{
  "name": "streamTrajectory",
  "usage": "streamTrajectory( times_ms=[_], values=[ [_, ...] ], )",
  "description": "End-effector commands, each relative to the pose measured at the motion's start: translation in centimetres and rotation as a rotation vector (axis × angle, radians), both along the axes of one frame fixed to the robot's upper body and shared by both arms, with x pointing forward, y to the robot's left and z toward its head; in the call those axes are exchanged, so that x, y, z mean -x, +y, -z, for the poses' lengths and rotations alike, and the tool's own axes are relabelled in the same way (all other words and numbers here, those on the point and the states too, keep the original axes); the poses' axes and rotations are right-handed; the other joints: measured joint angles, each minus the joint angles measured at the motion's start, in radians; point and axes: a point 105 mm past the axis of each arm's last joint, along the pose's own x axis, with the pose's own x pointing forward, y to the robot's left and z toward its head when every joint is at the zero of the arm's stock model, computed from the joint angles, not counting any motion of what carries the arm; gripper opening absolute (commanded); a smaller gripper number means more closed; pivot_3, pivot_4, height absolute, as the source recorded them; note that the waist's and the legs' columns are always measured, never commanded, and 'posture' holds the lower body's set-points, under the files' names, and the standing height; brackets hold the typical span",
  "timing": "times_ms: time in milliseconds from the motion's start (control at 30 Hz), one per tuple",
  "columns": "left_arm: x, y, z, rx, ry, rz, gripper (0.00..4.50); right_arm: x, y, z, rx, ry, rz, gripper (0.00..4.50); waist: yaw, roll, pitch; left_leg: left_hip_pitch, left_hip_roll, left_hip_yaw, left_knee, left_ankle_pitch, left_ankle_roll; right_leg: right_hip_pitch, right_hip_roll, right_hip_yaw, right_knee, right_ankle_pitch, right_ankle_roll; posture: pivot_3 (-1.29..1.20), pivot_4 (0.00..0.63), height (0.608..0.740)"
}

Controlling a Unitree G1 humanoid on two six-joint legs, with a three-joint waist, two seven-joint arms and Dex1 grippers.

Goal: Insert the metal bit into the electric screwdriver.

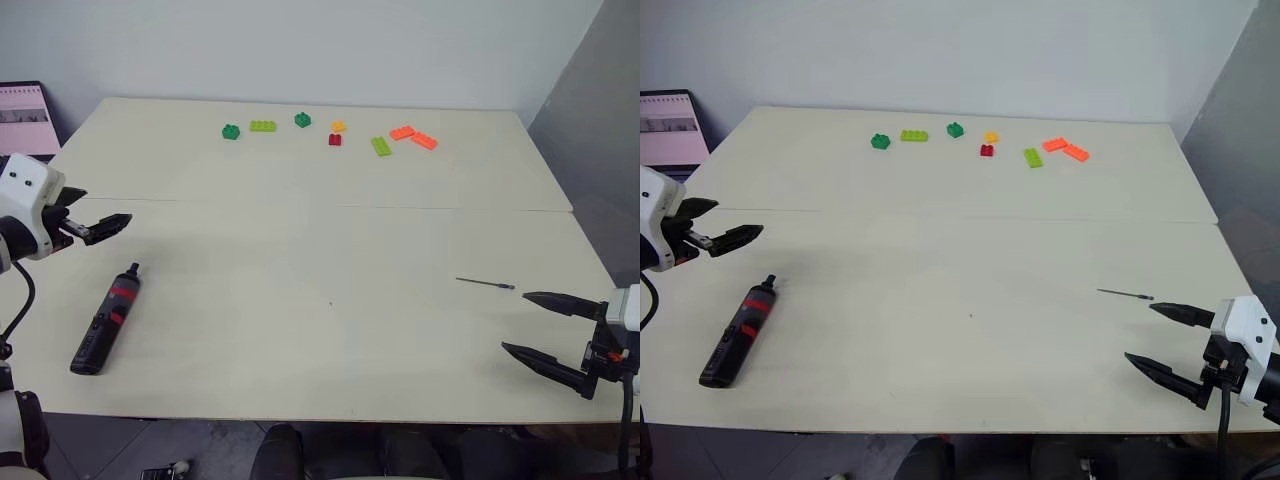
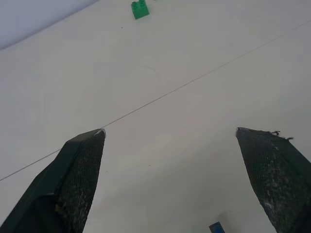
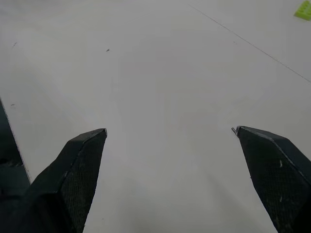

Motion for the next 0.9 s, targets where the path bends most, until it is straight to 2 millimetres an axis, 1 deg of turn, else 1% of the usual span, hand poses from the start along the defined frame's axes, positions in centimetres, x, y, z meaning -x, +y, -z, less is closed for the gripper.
streamTrajectory(
  times_ms=[33, 433, 533, 600, 700, 767, 900],
  values=[
    [0.0, -0.2, -1.4, -0.011, -0.036, 0.013, 4.48, -0.1, 0.3, -0.7, 0.009, -0.030, -0.012, 4.50, 0.000, 0.000, 0.000, 0.000, 0.000, 0.000, 0.000, 0.000, 0.000, 0.000, 0.000, 0.000, 0.000, 0.000, 0.000, 0.00, 0.150, 0.740],
    [-0.2, 0.0, -1.7, -0.045, -0.060, -0.012, 4.48, -0.7, 0.3, -0.7, 0.010, -0.025, 0.012, 4.50, 0.000, 0.000, 0.000, 0.000, 0.000, 0.000, 0.000, 0.000, 0.000, 0.000, 0.000, 0.000, 0.000, 0.000, 0.000, 0.00, 0.150, 0.740],
    [0.0, -0.2, -1.4, 0.001, -0.027, 0.008, 4.48, -0.7, 0.3, -0.7, 0.007, -0.009, 0.009, 4.50, 0.000, 0.000, 0.000, 0.000, 0.000, 0.000, 0.000, 0.000, 0.000, 0.000, 0.000, 0.000, 0.000, 0.000, 0.000, 0.00, 0.150, 0.740],
    [0.6, -0.7, -1.4, 0.049, -0.009, 0.053, 4.48, -0.6, 0.3, -0.6, -0.009, 0.032, 0.002, 4.50, 0.000, 0.000, 0.000, 0.000, 0.000, 0.000, 0.000, 0.000, 0.000, 0.000, 0.000, 0.000, 0.000, 0.000, 0.000, 0.00, 0.150, 0.740],
    [1.0, -0.6, -1.2, 0.060, -0.004, 0.044, 4.48, -1.0, 0.4, -0.9, -0.049, 0.056, 0.010, 4.50, 0.000, 0.000, 0.000, 0.000, 0.000, 0.000, 0.000, 0.000, 0.000, 0.000, 0.000, 0.000, 0.001, 0.000, 0.000, 0.00, 0.150, 0.740],
    [1.3, -0.2, -0.8, 0.061, 0.009, 0.018, 4.48, -1.3, 0.5, -1.2, -0.047, 0.041, 0.006, 4.50, -0.002, 0.000, 0.000, 0.000, 0.000, 0.000, 0.000, 0.000, 0.000, 0.000, 0.000, 0.000, 0.001, 0.000, 0.000, 0.00, 0.150, 0.740],
    [2.2, 0.2, 0.7, 0.008, 0.068, -0.031, 4.48, -2.3, 1.0, -1.8, -0.007, -0.035, -0.015, 4.50, -0.003, 0.000, 0.000, 0.000, 0.000, 0.000, 0.000, 0.000, 0.000, 0.000, 0.000, 0.000, 0.001, 0.000, 0.000, 0.00, 0.150, 0.740]
  ],
)
